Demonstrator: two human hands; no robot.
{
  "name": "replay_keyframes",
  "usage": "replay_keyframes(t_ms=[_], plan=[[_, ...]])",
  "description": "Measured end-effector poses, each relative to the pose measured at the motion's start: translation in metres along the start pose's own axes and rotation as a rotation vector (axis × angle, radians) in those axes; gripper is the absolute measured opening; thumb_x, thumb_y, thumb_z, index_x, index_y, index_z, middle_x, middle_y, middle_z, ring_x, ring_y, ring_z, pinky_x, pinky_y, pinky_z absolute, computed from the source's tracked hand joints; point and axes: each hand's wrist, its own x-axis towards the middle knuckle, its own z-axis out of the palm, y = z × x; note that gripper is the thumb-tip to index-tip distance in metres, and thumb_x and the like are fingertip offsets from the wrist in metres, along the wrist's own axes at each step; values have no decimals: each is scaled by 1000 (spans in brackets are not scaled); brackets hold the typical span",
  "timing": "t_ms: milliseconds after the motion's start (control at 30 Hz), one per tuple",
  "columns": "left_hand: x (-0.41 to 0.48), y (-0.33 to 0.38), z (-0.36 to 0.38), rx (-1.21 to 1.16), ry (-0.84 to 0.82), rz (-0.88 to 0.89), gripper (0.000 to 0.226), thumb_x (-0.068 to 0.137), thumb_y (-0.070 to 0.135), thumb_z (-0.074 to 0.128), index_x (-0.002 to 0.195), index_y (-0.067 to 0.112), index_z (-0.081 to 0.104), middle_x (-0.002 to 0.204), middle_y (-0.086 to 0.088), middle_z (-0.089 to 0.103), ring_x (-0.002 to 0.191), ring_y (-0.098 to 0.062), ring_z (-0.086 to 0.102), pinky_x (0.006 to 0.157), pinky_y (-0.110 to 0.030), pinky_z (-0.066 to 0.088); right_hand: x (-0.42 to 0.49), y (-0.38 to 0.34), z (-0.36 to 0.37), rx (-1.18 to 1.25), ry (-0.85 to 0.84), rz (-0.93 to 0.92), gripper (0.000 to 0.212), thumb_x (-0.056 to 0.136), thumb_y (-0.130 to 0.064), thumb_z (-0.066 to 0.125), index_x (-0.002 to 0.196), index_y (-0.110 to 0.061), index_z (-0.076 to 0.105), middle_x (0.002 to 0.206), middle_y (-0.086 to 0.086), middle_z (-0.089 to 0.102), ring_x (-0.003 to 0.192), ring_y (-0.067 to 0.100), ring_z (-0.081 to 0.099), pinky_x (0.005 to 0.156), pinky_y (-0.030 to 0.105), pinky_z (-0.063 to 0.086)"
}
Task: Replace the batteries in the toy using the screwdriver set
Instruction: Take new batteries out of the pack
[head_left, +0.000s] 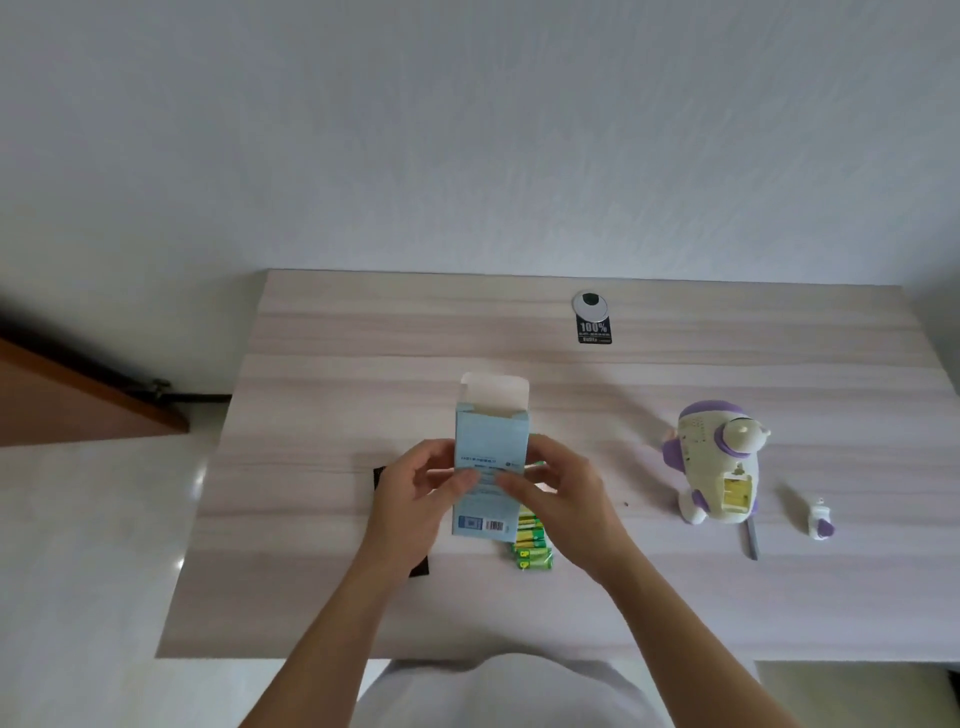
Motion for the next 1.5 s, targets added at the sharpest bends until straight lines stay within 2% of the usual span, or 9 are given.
replay_keyframes(t_ms=[200,367,467,567,700,967,1167,1367,1500], plan=[[19,-62,-5,42,18,-232,17,91,1,68,102,13,69,104,-8,73,90,-20,74,81,-40,62,13,60,32,17,33,281,25,91,-15,70,115,-20,68,99,-1,68,89,23,73,75,42,63],[34,-95,-5,211,34,-283,20,91,7,70,110,13,69,105,-4,72,97,-24,72,83,-46,62,24,92,52,-19,99,391,27,90,-14,72,115,-15,64,97,-4,67,83,17,71,65,22,59],[35,-103,-5,298,18,-231,29,93,10,68,122,12,67,107,2,72,93,-13,70,81,-36,62,28,101,61,-65,170,435,23,89,-17,74,110,-17,65,92,-9,68,80,11,70,60,14,55],[32,-105,-6,405,2,-153,31,94,10,66,124,14,68,104,6,69,84,4,64,74,-9,53,32,104,68,-167,246,436,20,87,-19,76,107,-16,70,87,-9,69,78,9,68,58,7,48],[29,-111,-7,447,19,-127,33,95,14,63,128,17,66,114,-6,67,93,-8,65,86,-32,59,33,104,79,-273,260,420,18,89,-23,74,105,-16,75,92,-6,75,83,12,72,62,15,55],[26,-112,-9,497,-4,-146,34,98,15,60,133,16,61,115,-2,58,101,-10,62,74,-20,59,30,105,89,-422,293,398,12,88,-26,73,98,-19,77,89,-4,76,75,12,69,64,27,59],[25,-109,-10,521,-12,-154,34,98,13,58,132,18,61,115,-4,57,102,-13,63,73,-39,64,31,104,89,-468,290,394,14,88,-24,74,95,-12,74,92,0,75,74,15,67,57,19,53],[28,-106,-13,553,-14,-127,34,98,8,57,131,12,58,125,-1,58,102,-6,57,62,-5,48,22,101,77,-404,296,308,20,85,-21,78,100,-10,72,93,3,74,82,15,68,74,29,59],[30,-98,-9,575,0,-52,35,96,5,58,131,7,58,125,-3,60,106,-9,57,88,-23,52,8,97,53,-412,340,208,8,83,-19,78,86,-14,74,79,-1,74,72,15,67,69,25,52]])
